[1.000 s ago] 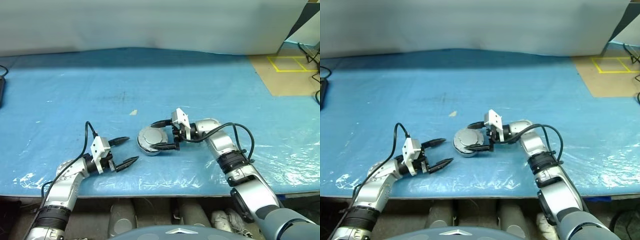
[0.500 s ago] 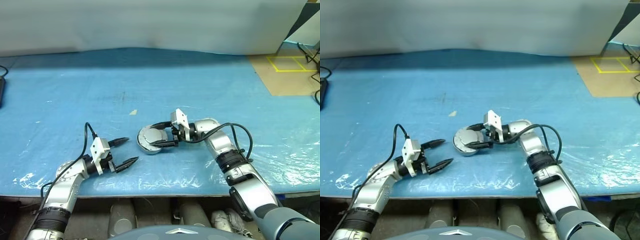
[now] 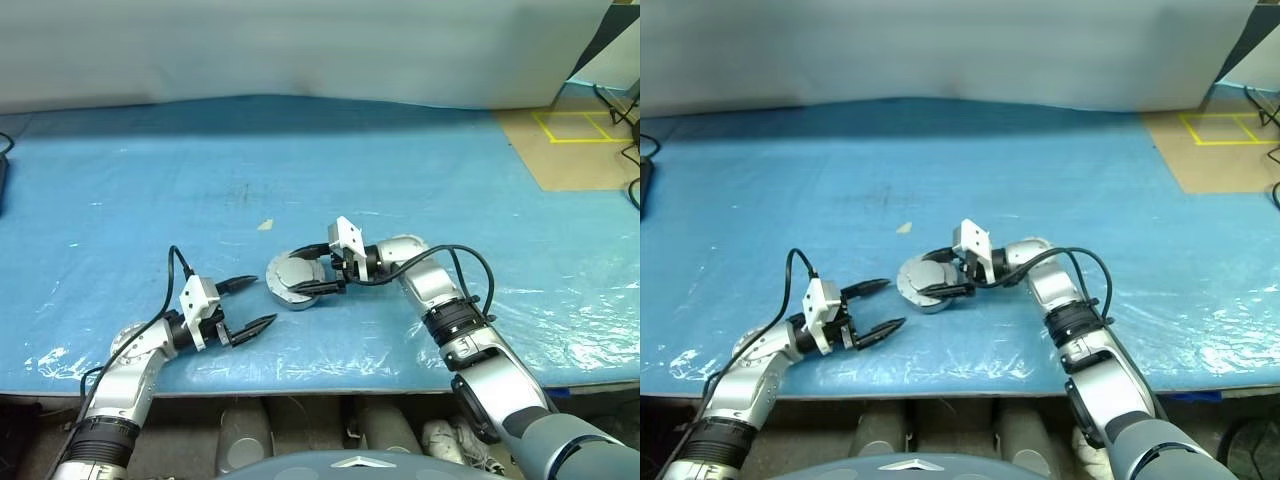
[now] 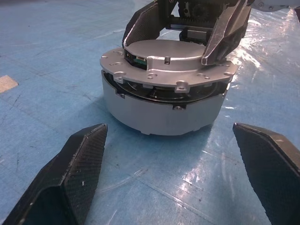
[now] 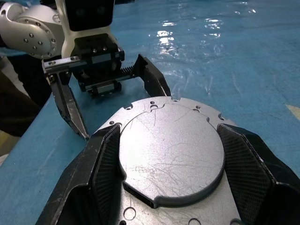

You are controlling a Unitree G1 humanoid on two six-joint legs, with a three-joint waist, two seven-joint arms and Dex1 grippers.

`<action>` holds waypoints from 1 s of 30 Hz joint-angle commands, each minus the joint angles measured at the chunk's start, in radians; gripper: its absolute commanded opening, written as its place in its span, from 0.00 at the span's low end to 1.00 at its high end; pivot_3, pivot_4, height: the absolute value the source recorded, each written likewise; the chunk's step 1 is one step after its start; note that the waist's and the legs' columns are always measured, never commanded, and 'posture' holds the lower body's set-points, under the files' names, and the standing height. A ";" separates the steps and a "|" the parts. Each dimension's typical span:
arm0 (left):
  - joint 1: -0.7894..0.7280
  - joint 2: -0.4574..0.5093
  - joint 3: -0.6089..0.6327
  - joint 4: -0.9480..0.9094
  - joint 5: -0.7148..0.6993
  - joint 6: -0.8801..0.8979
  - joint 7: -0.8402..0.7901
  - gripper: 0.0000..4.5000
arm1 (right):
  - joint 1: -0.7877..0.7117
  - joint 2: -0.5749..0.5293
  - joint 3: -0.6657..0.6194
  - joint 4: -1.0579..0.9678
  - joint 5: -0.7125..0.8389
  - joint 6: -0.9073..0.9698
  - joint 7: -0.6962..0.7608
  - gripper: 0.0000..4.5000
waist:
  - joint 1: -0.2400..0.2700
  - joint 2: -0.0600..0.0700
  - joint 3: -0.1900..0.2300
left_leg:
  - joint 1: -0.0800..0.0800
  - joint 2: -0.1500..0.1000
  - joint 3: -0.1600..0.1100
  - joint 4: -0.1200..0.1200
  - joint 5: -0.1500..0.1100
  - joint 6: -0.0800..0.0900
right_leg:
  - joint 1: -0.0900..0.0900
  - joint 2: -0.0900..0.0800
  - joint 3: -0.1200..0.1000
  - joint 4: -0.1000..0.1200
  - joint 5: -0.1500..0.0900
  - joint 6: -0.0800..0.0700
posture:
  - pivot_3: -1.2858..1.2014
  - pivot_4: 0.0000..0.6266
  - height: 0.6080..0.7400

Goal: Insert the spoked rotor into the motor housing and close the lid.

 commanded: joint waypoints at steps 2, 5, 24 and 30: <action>0.006 0.011 0.009 -0.036 -0.008 0.002 0.002 1.00 | -0.008 -0.007 0.024 0.005 -0.033 -0.017 -0.018 0.65 | 0.000 0.000 0.000 | 0.000 0.000 0.000 0.000 0.000 0.000 | 0.000 0.000 0.000 0.000 0.000 0.000 | 0.52 0.24 1.00; 0.006 0.010 0.008 -0.037 -0.008 0.003 0.005 1.00 | -0.006 -0.010 0.031 0.000 -0.036 -0.016 -0.017 0.65 | 0.000 0.000 0.000 | 0.000 0.000 0.000 0.000 0.000 0.000 | 0.000 0.000 0.000 0.000 0.000 0.000 | 0.52 0.24 1.00; 0.000 0.009 0.005 -0.034 -0.009 0.008 0.004 1.00 | -0.014 -0.049 0.081 0.031 -0.088 0.004 -0.054 0.65 | 0.000 0.000 0.000 | 0.003 0.000 0.000 0.000 0.000 0.000 | 0.002 0.000 0.000 0.001 0.000 0.000 | 0.52 0.24 1.00; -0.004 0.006 0.003 -0.031 -0.008 0.009 0.005 1.00 | -0.019 -0.052 0.102 0.063 -0.127 0.010 -0.095 0.65 | 0.000 0.000 0.000 | 0.005 0.000 0.000 0.000 0.000 0.000 | 0.004 0.000 0.001 0.001 0.000 0.000 | 0.52 0.24 1.00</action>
